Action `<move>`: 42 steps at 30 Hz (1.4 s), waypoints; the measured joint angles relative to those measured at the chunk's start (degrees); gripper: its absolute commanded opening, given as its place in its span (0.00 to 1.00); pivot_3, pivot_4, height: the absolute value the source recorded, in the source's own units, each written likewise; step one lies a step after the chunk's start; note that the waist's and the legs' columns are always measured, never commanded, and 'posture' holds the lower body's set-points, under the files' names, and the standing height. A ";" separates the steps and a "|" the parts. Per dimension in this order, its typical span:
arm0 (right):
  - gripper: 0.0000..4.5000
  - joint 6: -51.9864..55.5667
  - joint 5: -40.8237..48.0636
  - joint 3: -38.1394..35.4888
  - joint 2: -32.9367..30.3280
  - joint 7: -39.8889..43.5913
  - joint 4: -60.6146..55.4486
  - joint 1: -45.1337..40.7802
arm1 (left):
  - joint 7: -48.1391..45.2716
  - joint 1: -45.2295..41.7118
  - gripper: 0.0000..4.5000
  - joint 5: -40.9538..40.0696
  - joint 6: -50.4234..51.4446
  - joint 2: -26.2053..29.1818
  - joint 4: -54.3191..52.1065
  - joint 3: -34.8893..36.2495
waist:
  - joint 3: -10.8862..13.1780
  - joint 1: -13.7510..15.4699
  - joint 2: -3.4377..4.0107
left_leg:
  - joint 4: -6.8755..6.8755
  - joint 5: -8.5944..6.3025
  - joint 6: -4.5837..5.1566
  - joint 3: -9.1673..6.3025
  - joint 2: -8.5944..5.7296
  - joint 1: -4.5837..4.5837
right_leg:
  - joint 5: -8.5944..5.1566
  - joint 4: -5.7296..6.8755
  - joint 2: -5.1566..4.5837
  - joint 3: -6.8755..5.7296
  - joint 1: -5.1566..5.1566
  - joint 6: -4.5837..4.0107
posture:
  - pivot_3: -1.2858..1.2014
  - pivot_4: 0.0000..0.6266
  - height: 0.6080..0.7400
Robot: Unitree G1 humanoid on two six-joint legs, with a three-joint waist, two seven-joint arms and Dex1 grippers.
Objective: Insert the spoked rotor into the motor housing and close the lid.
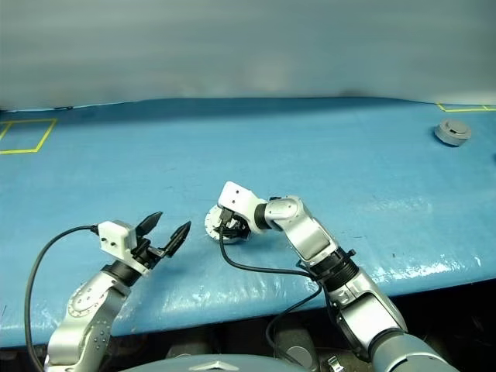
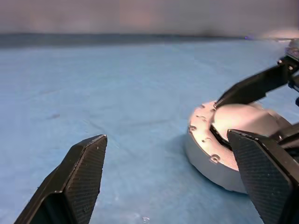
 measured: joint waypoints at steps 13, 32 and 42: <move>0.67 -3.51 1.17 -0.13 0.65 4.58 7.35 -4.12 | -6.98 5.62 1.00 7.88 -4.55 2.80 -1.41 -7.94 | -0.08 -0.53 -0.05 | -0.11 -0.01 -0.03 0.00 0.06 0.03 | 0.00 -0.21 -0.08 0.01 -0.01 -0.03 | 0.52 0.24 1.00; 0.67 -15.19 1.38 -1.87 0.52 9.96 14.46 -4.97 | -8.77 6.42 1.00 9.30 -6.65 1.46 0.16 -12.98 | -0.05 -0.67 -0.01 | -0.29 -0.12 -0.02 0.04 0.11 -0.02 | 0.08 -0.50 -0.02 -0.10 -0.02 -0.11 | 0.52 0.24 1.00; 0.67 -15.70 1.38 -2.24 0.36 10.30 14.02 -4.85 | -8.69 5.94 1.00 9.36 -6.65 0.94 0.16 -15.02 | 0.01 -0.57 0.01 | -0.32 -0.12 -0.02 0.04 0.05 -0.09 | 0.09 -0.51 0.01 -0.12 -0.02 -0.10 | 0.52 0.24 1.00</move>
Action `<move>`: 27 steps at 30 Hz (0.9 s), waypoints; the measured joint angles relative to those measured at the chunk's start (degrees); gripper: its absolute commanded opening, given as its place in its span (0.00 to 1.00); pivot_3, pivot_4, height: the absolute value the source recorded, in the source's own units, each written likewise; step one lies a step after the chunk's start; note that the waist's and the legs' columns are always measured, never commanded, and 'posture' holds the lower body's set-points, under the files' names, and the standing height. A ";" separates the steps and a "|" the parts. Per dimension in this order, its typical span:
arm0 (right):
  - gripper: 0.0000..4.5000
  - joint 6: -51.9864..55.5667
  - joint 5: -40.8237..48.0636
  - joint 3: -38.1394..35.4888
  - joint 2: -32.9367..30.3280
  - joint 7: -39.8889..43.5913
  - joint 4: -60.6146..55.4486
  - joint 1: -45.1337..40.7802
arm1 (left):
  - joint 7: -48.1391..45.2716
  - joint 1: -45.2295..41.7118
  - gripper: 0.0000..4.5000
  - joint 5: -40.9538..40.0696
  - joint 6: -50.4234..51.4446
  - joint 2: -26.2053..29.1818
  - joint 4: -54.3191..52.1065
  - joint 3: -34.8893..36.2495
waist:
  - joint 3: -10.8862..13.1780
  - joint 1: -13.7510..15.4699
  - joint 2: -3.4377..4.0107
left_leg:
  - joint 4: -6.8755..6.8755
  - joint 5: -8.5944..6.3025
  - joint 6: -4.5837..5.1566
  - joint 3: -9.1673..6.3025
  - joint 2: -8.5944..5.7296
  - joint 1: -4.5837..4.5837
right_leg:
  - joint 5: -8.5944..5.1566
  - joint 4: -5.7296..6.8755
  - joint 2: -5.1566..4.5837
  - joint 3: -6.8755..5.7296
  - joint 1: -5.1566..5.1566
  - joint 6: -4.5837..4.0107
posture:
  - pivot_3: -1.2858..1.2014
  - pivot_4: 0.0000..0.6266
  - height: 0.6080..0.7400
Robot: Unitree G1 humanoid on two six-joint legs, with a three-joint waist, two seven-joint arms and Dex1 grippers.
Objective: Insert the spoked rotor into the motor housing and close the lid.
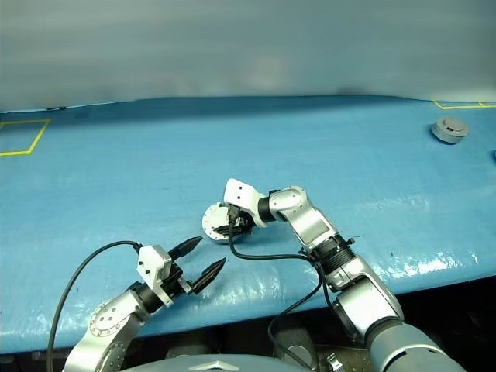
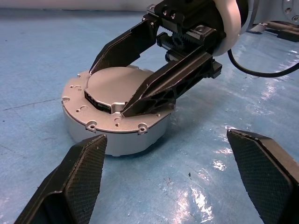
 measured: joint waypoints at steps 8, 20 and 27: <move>0.67 -2.17 -0.09 -0.06 -0.20 -0.17 -0.03 0.55 | 0.04 -0.10 1.00 0.00 0.00 -0.01 0.00 -0.06 | 0.04 0.00 -0.02 | 0.00 0.00 0.00 0.02 -0.03 -0.09 | 0.00 0.00 0.01 0.01 0.04 0.01 | 0.52 0.24 1.00; 0.67 -3.30 -0.10 -0.06 -0.61 0.18 -0.50 0.69 | 0.03 -0.43 1.00 0.07 0.00 -0.02 1.11 -0.10 | 0.09 0.12 -0.04 | 0.01 0.00 0.00 0.03 -0.07 -0.23 | 0.02 0.01 0.06 0.01 0.06 0.02 | 0.52 0.24 1.00; 0.67 -3.57 -0.05 -0.25 -0.77 1.09 -0.52 0.68 | 0.03 -0.40 1.00 0.21 0.00 -0.18 1.63 -0.20 | 0.13 0.25 -0.05 | 0.01 0.00 0.00 0.03 -0.08 -0.27 | 0.03 0.00 0.06 0.00 0.05 0.03 | 0.52 0.24 1.00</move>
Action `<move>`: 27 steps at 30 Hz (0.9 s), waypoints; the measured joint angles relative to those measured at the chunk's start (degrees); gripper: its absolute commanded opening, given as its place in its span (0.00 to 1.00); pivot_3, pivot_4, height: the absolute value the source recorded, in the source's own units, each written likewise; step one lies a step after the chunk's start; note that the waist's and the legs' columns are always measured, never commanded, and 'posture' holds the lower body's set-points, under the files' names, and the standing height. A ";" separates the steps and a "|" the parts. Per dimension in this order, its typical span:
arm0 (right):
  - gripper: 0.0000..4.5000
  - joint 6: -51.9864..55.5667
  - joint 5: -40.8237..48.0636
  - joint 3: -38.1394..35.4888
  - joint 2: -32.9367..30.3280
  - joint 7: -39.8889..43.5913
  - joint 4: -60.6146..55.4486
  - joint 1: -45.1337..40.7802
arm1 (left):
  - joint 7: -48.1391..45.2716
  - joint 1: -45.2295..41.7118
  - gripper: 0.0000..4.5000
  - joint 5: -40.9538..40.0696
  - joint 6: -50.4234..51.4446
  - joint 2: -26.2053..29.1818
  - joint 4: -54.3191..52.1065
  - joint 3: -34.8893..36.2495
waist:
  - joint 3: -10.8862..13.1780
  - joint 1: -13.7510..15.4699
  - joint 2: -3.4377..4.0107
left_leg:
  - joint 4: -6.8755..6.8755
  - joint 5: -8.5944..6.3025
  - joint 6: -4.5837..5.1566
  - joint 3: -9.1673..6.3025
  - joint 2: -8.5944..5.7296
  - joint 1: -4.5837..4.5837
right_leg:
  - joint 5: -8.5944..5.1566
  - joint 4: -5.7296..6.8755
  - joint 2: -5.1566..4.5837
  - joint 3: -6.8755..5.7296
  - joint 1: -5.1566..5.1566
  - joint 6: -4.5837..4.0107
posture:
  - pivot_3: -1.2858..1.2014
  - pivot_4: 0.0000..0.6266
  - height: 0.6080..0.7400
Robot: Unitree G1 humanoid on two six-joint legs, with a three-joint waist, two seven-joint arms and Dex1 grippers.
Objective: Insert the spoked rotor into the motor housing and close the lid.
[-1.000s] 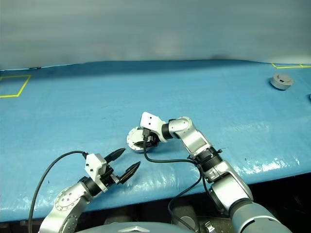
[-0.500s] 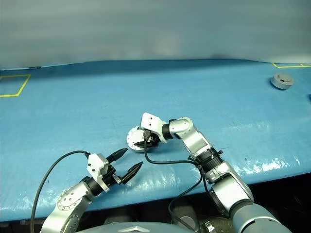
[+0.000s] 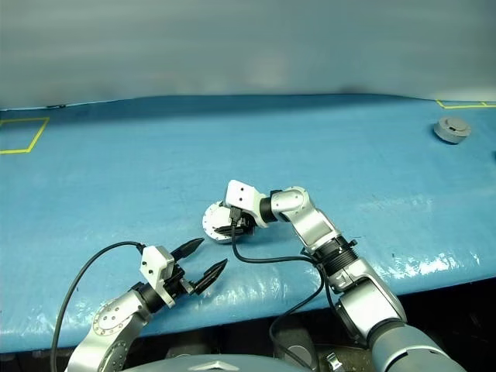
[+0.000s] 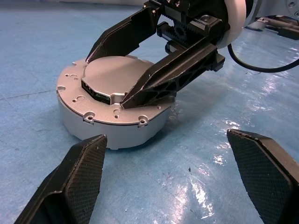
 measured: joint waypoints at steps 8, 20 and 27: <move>0.67 0.04 0.33 -0.52 -0.28 1.56 0.00 -0.09 | 0.00 0.11 1.00 0.05 0.00 -0.66 0.00 -0.59 | 0.06 0.20 -0.03 | 0.00 -0.05 0.03 0.00 -0.04 -0.07 | 0.15 -0.03 0.00 0.00 -0.01 -0.24 | 0.52 0.24 1.00; 0.67 -1.76 0.36 -0.88 -0.29 4.00 0.34 -0.19 | 0.35 0.23 1.00 0.60 0.00 -0.74 0.00 -0.65 | 0.22 0.20 -0.06 | 0.01 -0.05 0.04 0.00 -0.07 -0.10 | 0.16 -0.03 0.05 -0.02 -0.03 -0.26 | 0.52 0.24 1.00; 0.67 -2.24 0.34 -1.10 0.00 4.95 1.04 -0.40 | 2.99 0.44 1.00 3.24 -0.63 -0.85 0.00 -0.41 | 0.23 0.20 -0.06 | 0.05 -0.05 0.04 -0.01 -0.07 -0.11 | 0.19 -0.02 0.06 -0.02 -0.03 -0.26 | 0.52 0.24 1.00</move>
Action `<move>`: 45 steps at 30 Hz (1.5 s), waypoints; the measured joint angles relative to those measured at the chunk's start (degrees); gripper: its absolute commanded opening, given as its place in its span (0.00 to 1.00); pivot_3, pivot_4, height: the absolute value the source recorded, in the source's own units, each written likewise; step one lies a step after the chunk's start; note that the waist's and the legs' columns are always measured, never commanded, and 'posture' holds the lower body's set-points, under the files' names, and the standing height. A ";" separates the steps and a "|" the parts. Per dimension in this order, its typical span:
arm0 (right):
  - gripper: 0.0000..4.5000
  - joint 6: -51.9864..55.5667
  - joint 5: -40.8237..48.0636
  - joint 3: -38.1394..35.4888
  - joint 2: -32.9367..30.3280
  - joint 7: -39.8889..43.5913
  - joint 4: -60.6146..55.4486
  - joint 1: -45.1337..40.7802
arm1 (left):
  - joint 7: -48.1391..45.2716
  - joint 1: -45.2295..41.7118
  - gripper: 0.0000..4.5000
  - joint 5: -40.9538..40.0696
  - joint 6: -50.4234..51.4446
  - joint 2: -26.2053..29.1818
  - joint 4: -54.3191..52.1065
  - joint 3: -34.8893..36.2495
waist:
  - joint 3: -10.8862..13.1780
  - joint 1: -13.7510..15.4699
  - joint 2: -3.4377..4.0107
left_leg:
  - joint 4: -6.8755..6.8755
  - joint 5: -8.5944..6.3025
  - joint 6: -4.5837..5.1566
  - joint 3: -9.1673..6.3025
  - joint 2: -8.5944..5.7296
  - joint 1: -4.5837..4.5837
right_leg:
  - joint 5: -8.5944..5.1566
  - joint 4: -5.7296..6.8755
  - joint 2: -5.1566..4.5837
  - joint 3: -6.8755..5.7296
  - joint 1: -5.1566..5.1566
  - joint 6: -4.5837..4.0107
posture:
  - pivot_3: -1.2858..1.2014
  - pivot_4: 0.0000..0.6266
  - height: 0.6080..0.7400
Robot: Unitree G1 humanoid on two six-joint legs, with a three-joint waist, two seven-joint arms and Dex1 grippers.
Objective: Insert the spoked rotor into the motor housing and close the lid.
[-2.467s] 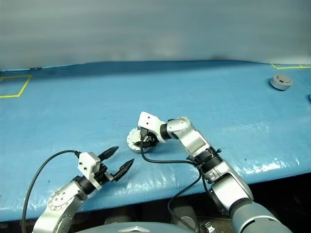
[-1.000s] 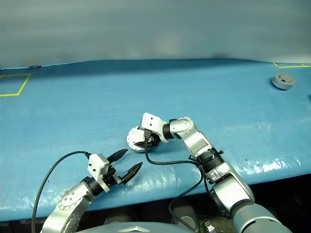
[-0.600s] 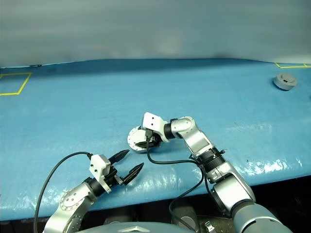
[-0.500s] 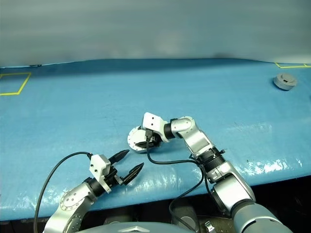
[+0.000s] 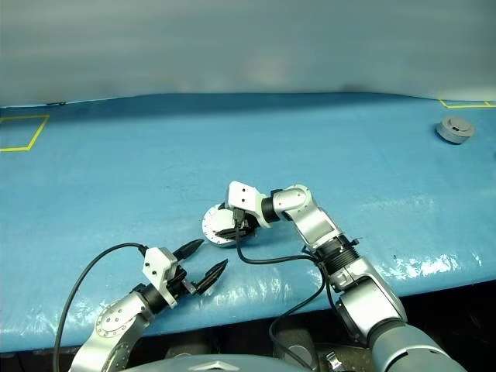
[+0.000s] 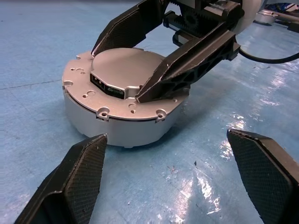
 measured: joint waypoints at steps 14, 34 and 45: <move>0.67 -2.36 -0.67 -0.01 0.70 -0.30 2.21 -0.78 | 2.84 -0.02 0.56 7.37 -6.19 1.13 3.47 0.59 | 0.00 -0.03 0.00 | 0.10 0.00 0.00 0.06 0.03 0.01 | 0.07 0.05 0.04 0.02 0.02 0.08 | 0.52 0.24 1.00; 0.67 -3.15 -1.20 0.43 -0.13 4.50 2.68 -2.05 | 3.10 -0.13 0.56 8.46 -8.48 0.04 6.33 0.51 | -0.01 0.50 0.00 | 0.16 0.00 0.00 0.15 0.00 0.00 | 0.18 0.04 0.00 0.04 0.04 0.22 | 0.52 0.24 1.00; 0.67 -2.45 -1.10 0.40 1.26 4.90 3.16 -2.04 | 2.96 0.32 0.56 8.10 -8.48 -0.09 6.33 0.51 | -0.01 0.54 0.01 | 0.17 0.00 0.00 0.20 0.01 0.00 | 0.20 0.06 0.01 0.03 0.04 0.24 | 0.52 0.24 1.00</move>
